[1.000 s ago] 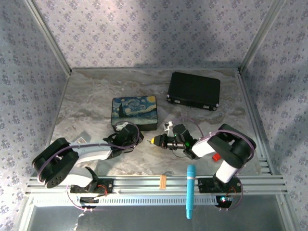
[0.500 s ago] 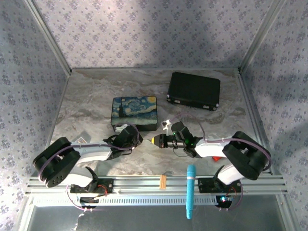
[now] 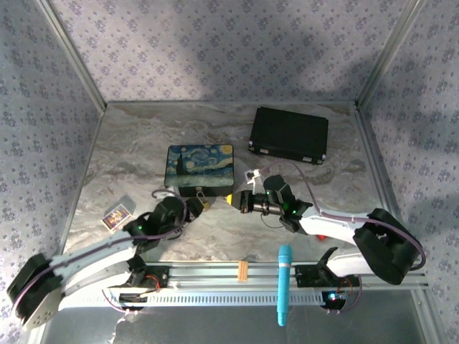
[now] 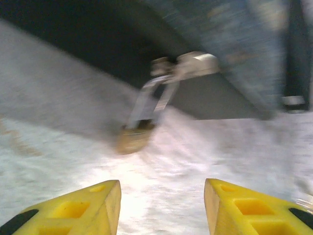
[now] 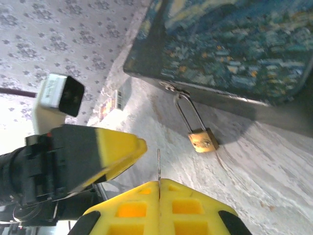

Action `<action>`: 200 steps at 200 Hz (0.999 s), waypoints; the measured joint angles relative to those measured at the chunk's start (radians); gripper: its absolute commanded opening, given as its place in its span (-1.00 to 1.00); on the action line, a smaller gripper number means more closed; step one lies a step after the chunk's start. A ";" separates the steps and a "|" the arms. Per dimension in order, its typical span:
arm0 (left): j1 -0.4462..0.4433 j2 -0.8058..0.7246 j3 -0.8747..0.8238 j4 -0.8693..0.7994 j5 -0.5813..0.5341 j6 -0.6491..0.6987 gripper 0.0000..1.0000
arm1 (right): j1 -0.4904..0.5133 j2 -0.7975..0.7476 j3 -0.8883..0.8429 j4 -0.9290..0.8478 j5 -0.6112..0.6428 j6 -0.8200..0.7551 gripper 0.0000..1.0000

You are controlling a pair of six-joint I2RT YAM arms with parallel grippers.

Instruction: Unlock the padlock with the key

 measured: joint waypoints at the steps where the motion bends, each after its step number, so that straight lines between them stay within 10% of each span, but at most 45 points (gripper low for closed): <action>1: 0.000 -0.006 -0.002 0.004 0.000 0.000 0.09 | 0.000 0.000 0.001 0.000 0.000 0.000 -1.00; 47: -0.010 -0.227 -0.071 0.221 0.018 0.068 0.30 | -0.002 -0.010 0.016 0.079 -0.056 0.039 -1.00; 116: -0.016 -0.082 -0.082 0.494 0.119 0.090 0.19 | 0.039 -0.020 0.067 0.166 -0.106 0.074 -1.00; 200: -0.020 -0.014 -0.081 0.630 0.153 0.103 -0.34 | 0.051 -0.021 0.067 0.192 -0.121 0.087 -1.00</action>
